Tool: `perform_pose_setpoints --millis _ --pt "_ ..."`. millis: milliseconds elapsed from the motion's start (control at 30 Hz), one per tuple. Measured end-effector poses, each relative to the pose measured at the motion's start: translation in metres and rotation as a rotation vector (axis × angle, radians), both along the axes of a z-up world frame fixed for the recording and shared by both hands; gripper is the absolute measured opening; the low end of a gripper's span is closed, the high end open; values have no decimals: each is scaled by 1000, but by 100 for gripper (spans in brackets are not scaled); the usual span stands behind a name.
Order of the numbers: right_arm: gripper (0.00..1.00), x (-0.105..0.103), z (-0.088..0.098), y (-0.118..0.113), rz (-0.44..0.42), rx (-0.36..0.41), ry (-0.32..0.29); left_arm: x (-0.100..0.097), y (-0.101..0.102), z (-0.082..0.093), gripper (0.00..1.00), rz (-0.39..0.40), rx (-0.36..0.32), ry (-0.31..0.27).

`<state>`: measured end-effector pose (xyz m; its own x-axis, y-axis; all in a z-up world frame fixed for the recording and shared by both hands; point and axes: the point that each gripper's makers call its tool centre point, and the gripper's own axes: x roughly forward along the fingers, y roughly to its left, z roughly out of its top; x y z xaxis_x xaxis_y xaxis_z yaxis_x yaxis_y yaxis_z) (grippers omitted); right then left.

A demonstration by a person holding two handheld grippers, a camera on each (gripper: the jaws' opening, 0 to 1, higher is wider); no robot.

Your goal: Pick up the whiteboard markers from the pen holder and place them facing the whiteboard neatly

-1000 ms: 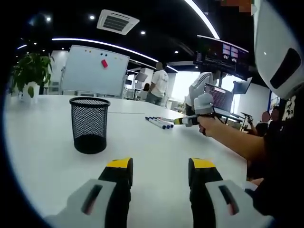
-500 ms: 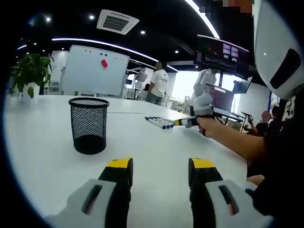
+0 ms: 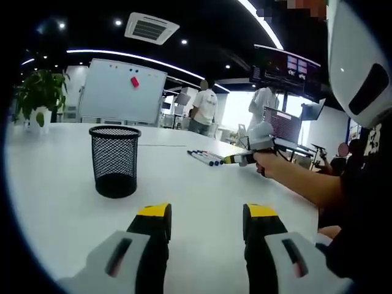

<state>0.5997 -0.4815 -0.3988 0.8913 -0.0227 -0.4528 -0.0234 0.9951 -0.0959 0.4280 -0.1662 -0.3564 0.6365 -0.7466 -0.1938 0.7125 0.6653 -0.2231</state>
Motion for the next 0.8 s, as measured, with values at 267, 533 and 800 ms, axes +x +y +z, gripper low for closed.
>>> perform_pose_setpoints --millis 267,533,800 --pt "14 -1 -4 0 -5 -1 6 0 1 0 48 2 1 0" --pt "14 -1 -4 -1 -11 18 3 1 0 0 48 2 1 0" --pt "14 -2 -4 -1 -14 44 8 0 1 0 47 -1 5 0"
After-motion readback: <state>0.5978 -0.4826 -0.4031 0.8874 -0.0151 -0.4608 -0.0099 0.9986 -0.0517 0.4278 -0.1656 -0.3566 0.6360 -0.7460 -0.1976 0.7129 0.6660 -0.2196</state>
